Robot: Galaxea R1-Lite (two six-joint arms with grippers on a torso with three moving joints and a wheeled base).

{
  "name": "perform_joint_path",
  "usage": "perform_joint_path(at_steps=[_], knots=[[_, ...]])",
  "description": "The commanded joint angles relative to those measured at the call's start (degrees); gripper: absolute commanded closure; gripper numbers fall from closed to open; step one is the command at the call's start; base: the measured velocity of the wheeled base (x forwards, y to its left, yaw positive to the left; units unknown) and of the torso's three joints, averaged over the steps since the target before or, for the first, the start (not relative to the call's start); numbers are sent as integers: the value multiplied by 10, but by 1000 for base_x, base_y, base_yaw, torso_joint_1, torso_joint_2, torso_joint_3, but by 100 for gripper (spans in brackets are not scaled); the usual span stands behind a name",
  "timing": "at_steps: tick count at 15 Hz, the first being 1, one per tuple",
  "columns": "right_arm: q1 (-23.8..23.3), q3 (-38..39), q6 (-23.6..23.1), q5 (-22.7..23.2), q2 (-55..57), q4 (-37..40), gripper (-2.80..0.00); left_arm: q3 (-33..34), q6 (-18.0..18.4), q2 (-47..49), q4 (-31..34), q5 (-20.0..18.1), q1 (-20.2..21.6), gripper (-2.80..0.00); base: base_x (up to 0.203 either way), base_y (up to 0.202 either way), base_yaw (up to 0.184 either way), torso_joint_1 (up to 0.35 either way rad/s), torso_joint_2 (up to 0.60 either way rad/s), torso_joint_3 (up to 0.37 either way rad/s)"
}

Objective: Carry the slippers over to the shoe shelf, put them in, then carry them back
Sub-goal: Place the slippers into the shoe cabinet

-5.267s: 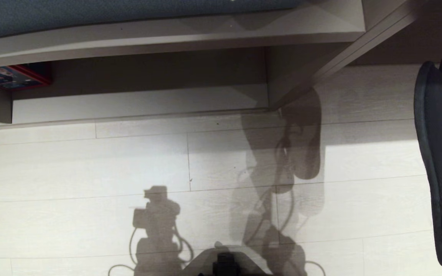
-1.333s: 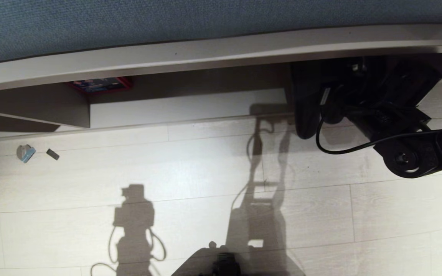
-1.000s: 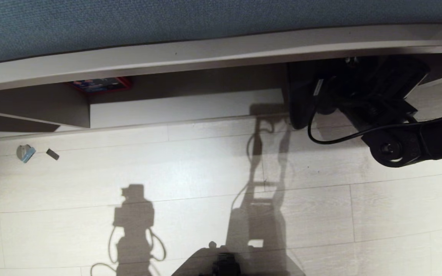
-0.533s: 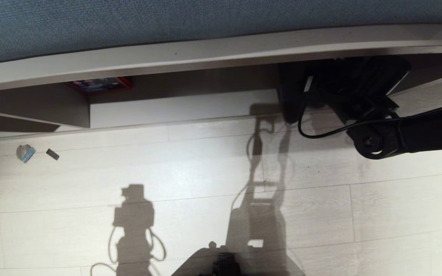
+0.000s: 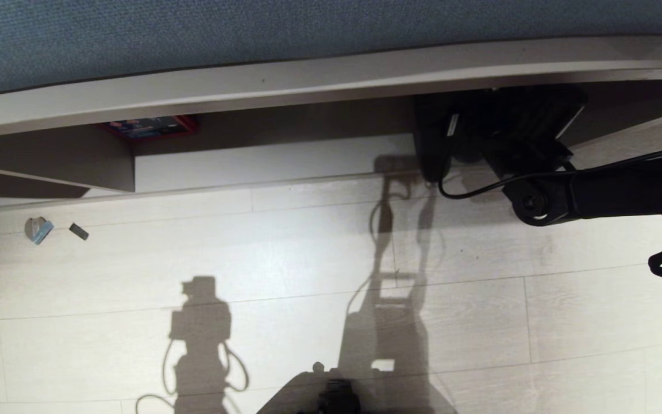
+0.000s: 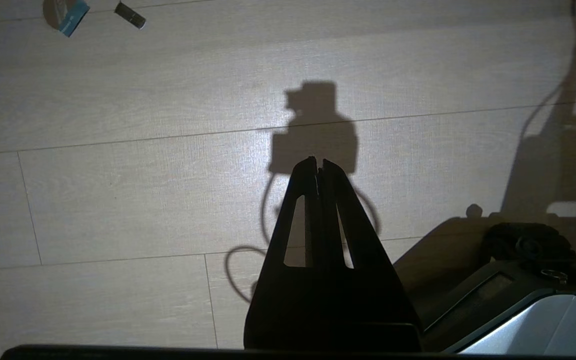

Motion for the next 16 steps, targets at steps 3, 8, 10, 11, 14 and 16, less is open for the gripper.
perform_joint_path(at_steps=[3,8,10,11,14,16], knots=[[-1,-9,3,0,2,19,-280,4,0,0,1,1,0,0,0,0,0,0,0,0],[-1,-6,3,-1,-6,36,-280,4,0,0,0,1,0,0,0,0,0,0,0,0],[-1,-1,2,0,-10,38,-280,4,0,0,1,0,0,0,0,0,0,0,0,0],[-1,1,2,0,-11,40,-280,4,0,0,0,0,1,0,0,0,0,0,0,0],[-1,5,2,-3,-15,78,-280,4,0,0,0,1,0,0,0,0,0,0,0,0],[-1,7,1,-5,-14,93,-280,4,0,0,0,0,0,0,0,0,0,0,0,0]])
